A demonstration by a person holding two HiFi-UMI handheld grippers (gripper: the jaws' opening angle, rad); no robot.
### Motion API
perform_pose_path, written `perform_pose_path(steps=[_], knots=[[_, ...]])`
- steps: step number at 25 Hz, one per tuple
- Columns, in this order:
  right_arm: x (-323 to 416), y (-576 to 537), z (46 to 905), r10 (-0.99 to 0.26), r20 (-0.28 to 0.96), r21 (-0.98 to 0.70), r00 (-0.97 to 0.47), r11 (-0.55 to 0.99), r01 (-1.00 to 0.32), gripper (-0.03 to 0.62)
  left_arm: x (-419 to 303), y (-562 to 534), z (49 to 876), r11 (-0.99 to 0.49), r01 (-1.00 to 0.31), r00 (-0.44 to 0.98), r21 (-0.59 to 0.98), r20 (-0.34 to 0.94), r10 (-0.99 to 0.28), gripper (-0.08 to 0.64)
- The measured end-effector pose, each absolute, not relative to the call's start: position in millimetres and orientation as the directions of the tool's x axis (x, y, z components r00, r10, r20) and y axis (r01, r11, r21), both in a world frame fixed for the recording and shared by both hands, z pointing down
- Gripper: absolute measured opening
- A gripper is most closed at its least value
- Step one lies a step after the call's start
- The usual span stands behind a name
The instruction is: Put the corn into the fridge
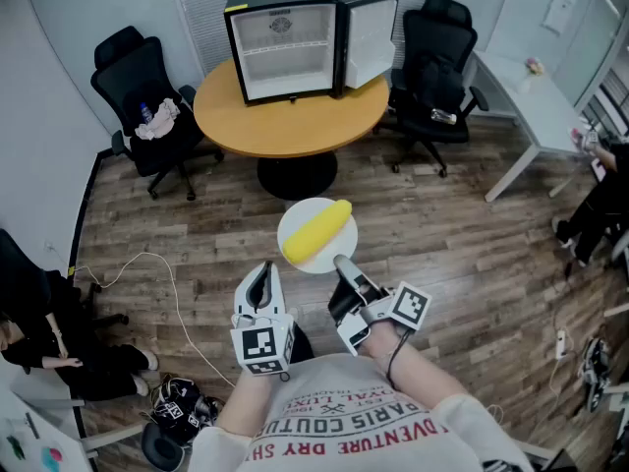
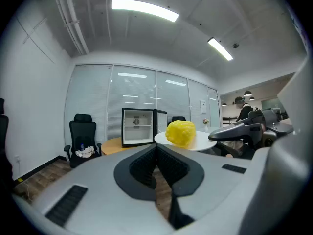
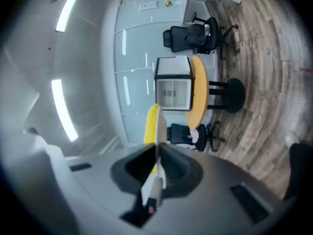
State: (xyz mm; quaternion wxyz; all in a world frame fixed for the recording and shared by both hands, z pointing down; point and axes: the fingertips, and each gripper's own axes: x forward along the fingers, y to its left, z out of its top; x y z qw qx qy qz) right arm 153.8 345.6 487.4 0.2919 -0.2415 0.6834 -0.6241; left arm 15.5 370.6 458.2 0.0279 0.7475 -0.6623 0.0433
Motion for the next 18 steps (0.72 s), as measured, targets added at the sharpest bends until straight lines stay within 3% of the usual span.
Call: perform_pose_path(steps=[18], knots=[[155.1,335.2,500.6,-0.707,-0.053,-0.998,-0.706,0.059,0.016,0.043,23.6,355.4,465.7,-0.185,-0.983,0.185,0.012,0.106,-0.977,0.032]])
